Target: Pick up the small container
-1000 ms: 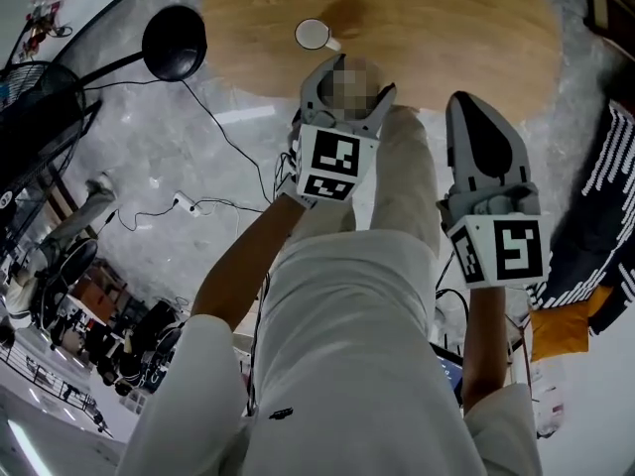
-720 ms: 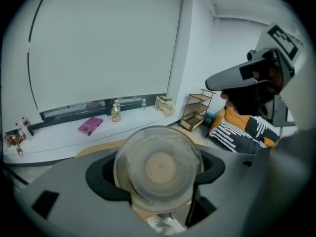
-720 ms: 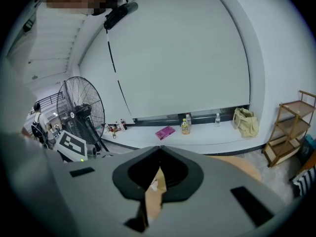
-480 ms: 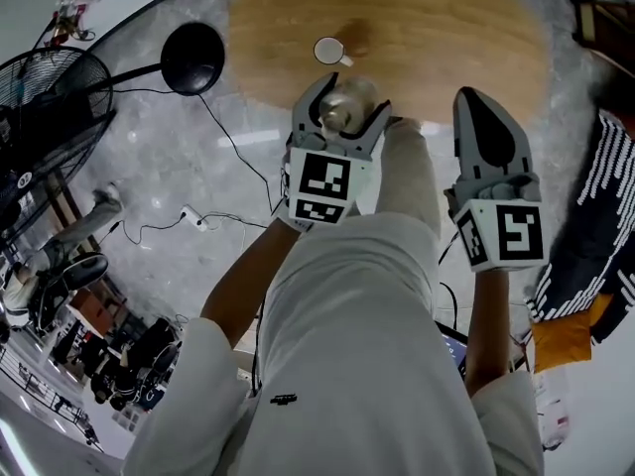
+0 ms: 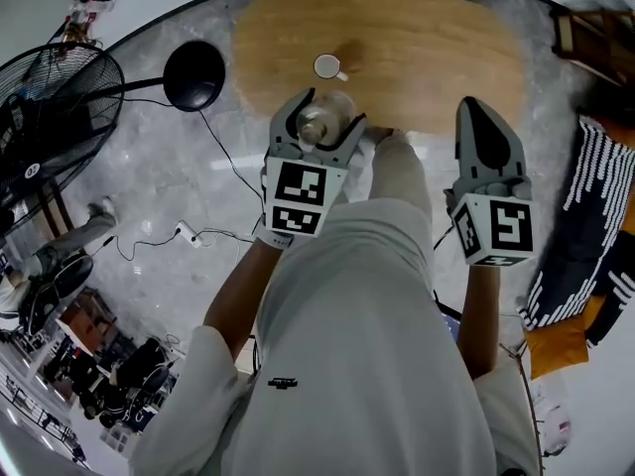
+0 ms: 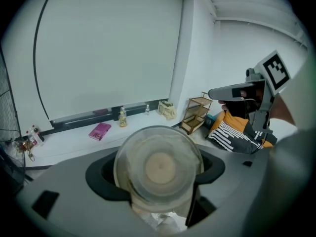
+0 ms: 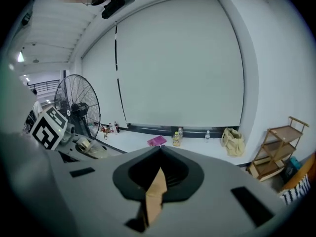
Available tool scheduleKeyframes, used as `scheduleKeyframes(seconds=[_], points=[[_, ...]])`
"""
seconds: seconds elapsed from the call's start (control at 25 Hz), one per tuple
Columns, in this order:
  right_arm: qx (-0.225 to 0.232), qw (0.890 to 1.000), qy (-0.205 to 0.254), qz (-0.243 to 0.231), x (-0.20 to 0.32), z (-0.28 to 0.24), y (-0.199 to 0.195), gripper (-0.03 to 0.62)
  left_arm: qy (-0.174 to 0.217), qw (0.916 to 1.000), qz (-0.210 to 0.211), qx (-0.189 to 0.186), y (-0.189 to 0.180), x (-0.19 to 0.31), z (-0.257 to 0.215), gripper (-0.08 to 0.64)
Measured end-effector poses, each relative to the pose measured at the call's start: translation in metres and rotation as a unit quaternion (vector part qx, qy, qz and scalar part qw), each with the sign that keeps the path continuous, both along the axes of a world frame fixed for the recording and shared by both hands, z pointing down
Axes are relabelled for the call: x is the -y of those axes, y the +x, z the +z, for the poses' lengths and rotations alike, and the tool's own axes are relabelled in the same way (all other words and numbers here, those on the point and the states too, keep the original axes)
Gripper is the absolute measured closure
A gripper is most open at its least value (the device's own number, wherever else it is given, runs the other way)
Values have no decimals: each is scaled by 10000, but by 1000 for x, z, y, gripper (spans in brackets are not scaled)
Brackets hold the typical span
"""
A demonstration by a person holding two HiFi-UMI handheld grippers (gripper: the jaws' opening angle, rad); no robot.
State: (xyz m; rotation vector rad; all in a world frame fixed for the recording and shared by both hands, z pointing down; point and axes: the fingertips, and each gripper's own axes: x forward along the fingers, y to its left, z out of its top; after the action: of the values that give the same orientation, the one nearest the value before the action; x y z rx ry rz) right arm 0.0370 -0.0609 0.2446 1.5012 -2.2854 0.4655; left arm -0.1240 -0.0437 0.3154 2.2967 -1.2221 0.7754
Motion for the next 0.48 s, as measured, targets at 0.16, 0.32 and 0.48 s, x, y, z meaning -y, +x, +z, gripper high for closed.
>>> scheduleKeyframes(seconds=[0.16,0.32,0.48], points=[[-282,9994,136,-110,-10,-12,3,592,127,9999,-33,-9,-8,-10,-26,219],[-372,9989,274,-106,-12,-27,4,592,345,9993,-97,-99,-17,-12,-53,219],[-199,9989,410,53,-14,-42,7,592,552,9984,-68,-129,-21,-14,-74,219]])
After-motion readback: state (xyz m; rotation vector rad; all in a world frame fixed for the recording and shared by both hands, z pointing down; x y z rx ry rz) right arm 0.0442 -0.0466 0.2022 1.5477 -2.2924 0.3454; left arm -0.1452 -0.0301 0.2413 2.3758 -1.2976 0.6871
